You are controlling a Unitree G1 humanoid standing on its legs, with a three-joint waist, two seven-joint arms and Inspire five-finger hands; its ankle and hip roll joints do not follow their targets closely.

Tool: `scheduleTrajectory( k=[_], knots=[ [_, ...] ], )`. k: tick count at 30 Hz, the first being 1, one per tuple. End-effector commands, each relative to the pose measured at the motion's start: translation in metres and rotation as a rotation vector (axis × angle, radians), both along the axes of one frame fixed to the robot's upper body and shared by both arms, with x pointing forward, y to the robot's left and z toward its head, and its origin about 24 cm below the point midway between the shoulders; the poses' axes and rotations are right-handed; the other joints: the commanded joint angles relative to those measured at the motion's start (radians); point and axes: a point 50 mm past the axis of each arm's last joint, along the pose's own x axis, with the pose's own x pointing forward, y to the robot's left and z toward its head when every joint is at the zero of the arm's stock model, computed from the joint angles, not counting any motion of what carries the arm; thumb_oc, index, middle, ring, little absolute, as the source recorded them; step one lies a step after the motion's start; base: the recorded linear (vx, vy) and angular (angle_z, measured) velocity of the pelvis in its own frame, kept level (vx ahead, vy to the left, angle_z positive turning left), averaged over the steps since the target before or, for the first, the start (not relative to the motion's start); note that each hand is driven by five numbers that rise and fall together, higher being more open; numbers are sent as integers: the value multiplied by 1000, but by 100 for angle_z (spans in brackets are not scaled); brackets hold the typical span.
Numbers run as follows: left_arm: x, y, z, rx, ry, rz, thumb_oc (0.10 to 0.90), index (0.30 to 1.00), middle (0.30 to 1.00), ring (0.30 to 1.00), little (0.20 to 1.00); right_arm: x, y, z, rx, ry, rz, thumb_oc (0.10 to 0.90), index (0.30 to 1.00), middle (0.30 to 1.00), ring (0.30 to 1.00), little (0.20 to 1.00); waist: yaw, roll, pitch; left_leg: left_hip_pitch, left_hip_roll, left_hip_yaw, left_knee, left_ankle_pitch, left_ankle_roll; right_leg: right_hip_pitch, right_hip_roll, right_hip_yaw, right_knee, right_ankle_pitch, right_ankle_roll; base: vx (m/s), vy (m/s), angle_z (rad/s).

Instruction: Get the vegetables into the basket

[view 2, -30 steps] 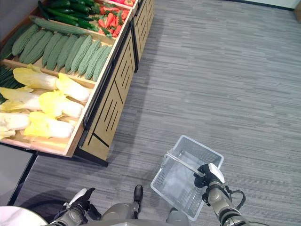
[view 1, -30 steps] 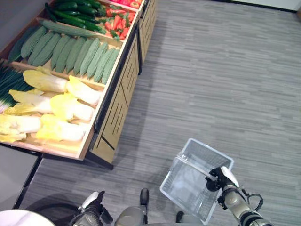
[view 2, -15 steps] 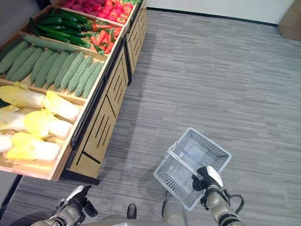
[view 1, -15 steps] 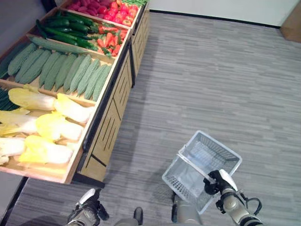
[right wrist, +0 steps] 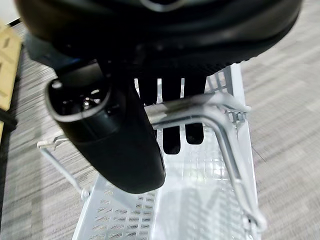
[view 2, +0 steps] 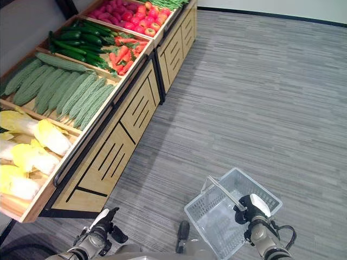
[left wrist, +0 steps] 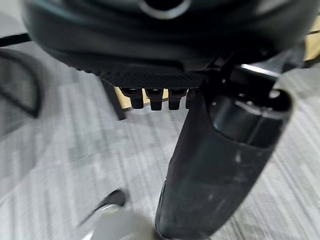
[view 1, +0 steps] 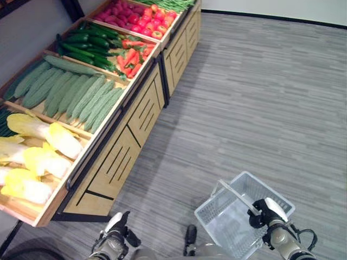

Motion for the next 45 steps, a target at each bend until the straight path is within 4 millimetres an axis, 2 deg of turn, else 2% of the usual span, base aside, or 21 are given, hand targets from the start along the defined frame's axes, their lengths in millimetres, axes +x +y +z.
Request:
scheduleTrajectory(
  k=[1, 2, 3, 5, 9, 11, 15, 20, 28, 31, 32, 33, 34, 35, 37, 39, 40, 41, 43, 44, 45],
  knots=[
    [-9, 23, 2, 86, 42, 16, 900, 1000, 1000, 1000, 1000, 31, -11, 32, -73, -194, 58, 400, 300, 300, 300, 300, 28, 12, -8, -31, -42, 17, -101, 19, 87, -27, -123, 87, 112, -23, 165, 157, -11, 52],
    [-13, 24, 1, 90, 56, 13, 900, 1000, 1000, 1000, 1000, 31, -10, 32, -77, -185, 70, 400, 300, 300, 300, 300, 34, 13, -7, -46, -44, 22, -116, 35, 88, -19, -120, 86, 112, -29, 163, 245, 60, 42],
    [-24, 26, -2, 97, 94, 10, 900, 1000, 1000, 1000, 1000, 30, -6, 29, -77, -172, 95, 400, 300, 300, 300, 300, 56, 13, -3, -77, -39, 35, -135, 75, 87, 11, -115, 88, 117, -49, 161, 270, 136, 11],
    [-31, 30, -2, 99, 109, 21, 900, 1000, 1000, 1000, 1000, 27, -3, 26, -67, -163, 98, 400, 300, 300, 300, 300, 70, 6, -5, -65, -40, 44, -158, 79, 95, 33, -117, 90, 124, -58, 165, 216, 164, -35],
    [-37, 29, -4, 98, 126, 22, 900, 1000, 1000, 1000, 1000, 18, -1, 16, -33, -131, 32, 400, 300, 300, 300, 300, 80, -9, -22, -23, -68, 55, -198, 60, 123, 50, -148, 102, 130, -45, 194, 166, 222, -8],
    [-33, 31, -3, 103, 111, 20, 900, 1000, 1000, 1000, 1000, 19, 7, 12, -9, -121, 36, 400, 300, 300, 300, 300, 90, -22, -23, -16, -83, 56, -206, 47, 137, 45, -165, 106, 129, -31, 209, 105, 187, 10],
    [-29, 40, 1, 142, 107, 8, 900, 1000, 1000, 1000, 1000, 33, 18, 14, 8, -147, 61, 400, 300, 300, 300, 300, 101, -40, -22, -18, -104, 59, -213, 28, 151, 25, -184, 116, 127, 2, 233, 59, 121, 10],
    [-32, 45, 2, 162, 123, 6, 900, 1000, 1000, 1000, 1000, 33, 22, 11, 11, -136, 69, 400, 300, 300, 300, 300, 103, -49, -27, -20, -107, 62, -213, 17, 153, 21, -190, 116, 110, 22, 241, 36, 53, 6],
    [-37, 38, -2, 137, 138, -3, 900, 1000, 1000, 1000, 1000, 26, 22, 5, 5, -94, 78, 400, 300, 300, 300, 300, 98, -57, -34, -2, -129, 54, -213, -2, 163, 31, -211, 109, 115, 55, 262, 36, 47, 1],
    [-40, 37, -3, 129, 144, 1, 900, 1000, 1000, 1000, 1000, 24, 20, 4, -1, -81, 67, 400, 300, 300, 300, 300, 99, -58, -34, 10, -150, 50, -213, -18, 182, 20, -234, 127, 162, 88, 274, 51, 162, 1],
    [-38, 38, -2, 126, 138, 10, 900, 1000, 1000, 1000, 1000, 23, 16, 4, -9, -68, 55, 400, 300, 300, 300, 300, 99, -49, -23, 27, -169, 35, -213, -27, 203, -18, -251, 155, 268, 125, 278, 34, 194, -6],
    [-38, 38, -2, 126, 138, 10, 900, 1000, 1000, 1000, 1000, 23, 16, 4, -9, -68, 55, 400, 300, 300, 300, 300, 100, -50, -23, 26, -169, 36, -213, -27, 204, -21, -252, 157, 272, 123, 278, 35, 254, -11],
    [-37, 38, -1, 124, 128, 18, 900, 1000, 1000, 1000, 1000, 22, 14, 3, -17, -60, 45, 400, 300, 300, 300, 300, 99, -42, -10, 44, -186, 20, -213, -34, 222, -58, -266, 180, 366, 166, 274, 57, 183, 12],
    [-37, 38, -1, 124, 131, 16, 900, 1000, 1000, 1000, 1000, 22, 15, 2, -13, -56, 43, 400, 300, 300, 300, 300, 90, -28, 2, 60, -190, -6, -213, -35, 232, -95, -242, 235, 466, 179, 263, 92, 204, 29],
    [-36, 38, -1, 120, 127, 19, 900, 1000, 1000, 1000, 1000, 22, 15, 2, -11, -57, 39, 400, 300, 300, 300, 300, 85, -21, 5, 69, -189, -19, -213, -38, 233, -117, -224, 256, 478, 166, 254, 85, 54, 50],
    [-35, 36, -2, 113, 127, 12, 900, 1000, 1000, 1000, 1000, 21, 14, 1, -8, -54, 30, 400, 300, 300, 300, 300, 70, -8, 11, 91, -186, -57, -212, -40, 228, -171, -168, 292, 422, 96, 225, 153, -16, 46],
    [-35, 36, -2, 113, 127, 12, 900, 1000, 1000, 1000, 1000, 21, 14, 1, -8, -54, 30, 400, 300, 300, 300, 300, 68, -7, 13, 94, -185, -60, -211, -41, 228, -168, -168, 289, 423, 94, 225, 182, -77, 58],
    [-33, 35, -2, 111, 126, 10, 900, 1000, 1000, 1000, 1000, 21, 13, 1, -8, -56, 26, 400, 300, 300, 300, 300, 61, -6, 19, 102, -185, -86, -205, -47, 221, -195, -168, 294, 353, 87, 222, 160, -124, 54],
    [-33, 35, -2, 111, 126, 8, 900, 1000, 1000, 1000, 1000, 23, 13, 2, -10, -61, 29, 400, 300, 300, 300, 300, 40, -8, 29, 114, -188, -133, -197, -62, 214, -215, -145, 352, 259, 94, 230, 168, -138, 57],
    [-33, 35, -2, 111, 126, 8, 900, 1000, 1000, 1000, 1000, 23, 13, 2, -10, -61, 29, 400, 300, 300, 300, 300, 38, -6, 30, 116, -186, -135, -197, -64, 214, -211, -144, 350, 257, 93, 230, 105, -99, 57],
    [-34, 36, -2, 113, 129, 11, 900, 1000, 1000, 1000, 1000, 25, 13, 4, -10, -67, 31, 400, 300, 300, 300, 300, 31, -11, 32, 118, -189, -152, -187, -73, 211, -222, -137, 381, 223, 103, 235, 113, -102, 77]
  ],
)
